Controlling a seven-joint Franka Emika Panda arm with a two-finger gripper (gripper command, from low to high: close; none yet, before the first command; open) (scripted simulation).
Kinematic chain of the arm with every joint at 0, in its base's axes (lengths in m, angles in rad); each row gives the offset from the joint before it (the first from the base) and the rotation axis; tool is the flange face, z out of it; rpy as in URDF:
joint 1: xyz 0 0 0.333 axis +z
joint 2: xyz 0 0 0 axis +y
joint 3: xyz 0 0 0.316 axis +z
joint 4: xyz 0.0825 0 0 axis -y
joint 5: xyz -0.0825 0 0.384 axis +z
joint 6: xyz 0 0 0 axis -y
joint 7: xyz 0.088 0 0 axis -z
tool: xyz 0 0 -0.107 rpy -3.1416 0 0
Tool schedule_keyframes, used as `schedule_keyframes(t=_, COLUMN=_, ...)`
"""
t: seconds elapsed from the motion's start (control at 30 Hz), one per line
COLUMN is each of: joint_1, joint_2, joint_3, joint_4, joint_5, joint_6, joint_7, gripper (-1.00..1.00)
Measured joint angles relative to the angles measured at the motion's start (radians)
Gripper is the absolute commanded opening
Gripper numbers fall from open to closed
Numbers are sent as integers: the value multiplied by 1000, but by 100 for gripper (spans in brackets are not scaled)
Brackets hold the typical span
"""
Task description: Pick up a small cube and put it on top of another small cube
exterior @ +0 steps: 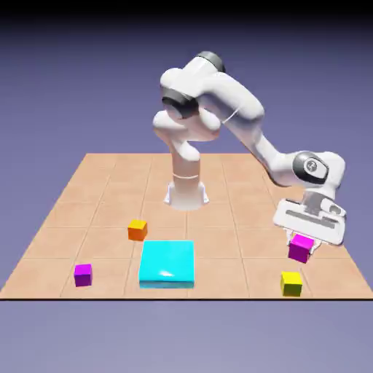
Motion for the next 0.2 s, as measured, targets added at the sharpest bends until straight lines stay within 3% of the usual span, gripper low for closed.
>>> schedule_keyframes(t=0.03, joint_1=2, joint_2=6, joint_3=-6, joint_4=3, joint_5=-6, joint_6=2, joint_7=1, gripper=100)
schedule_keyframes(t=0.2, joint_1=-28, joint_2=-100, joint_3=103, joint_4=-51, joint_5=107, joint_6=-38, joint_7=-23, gripper=100)
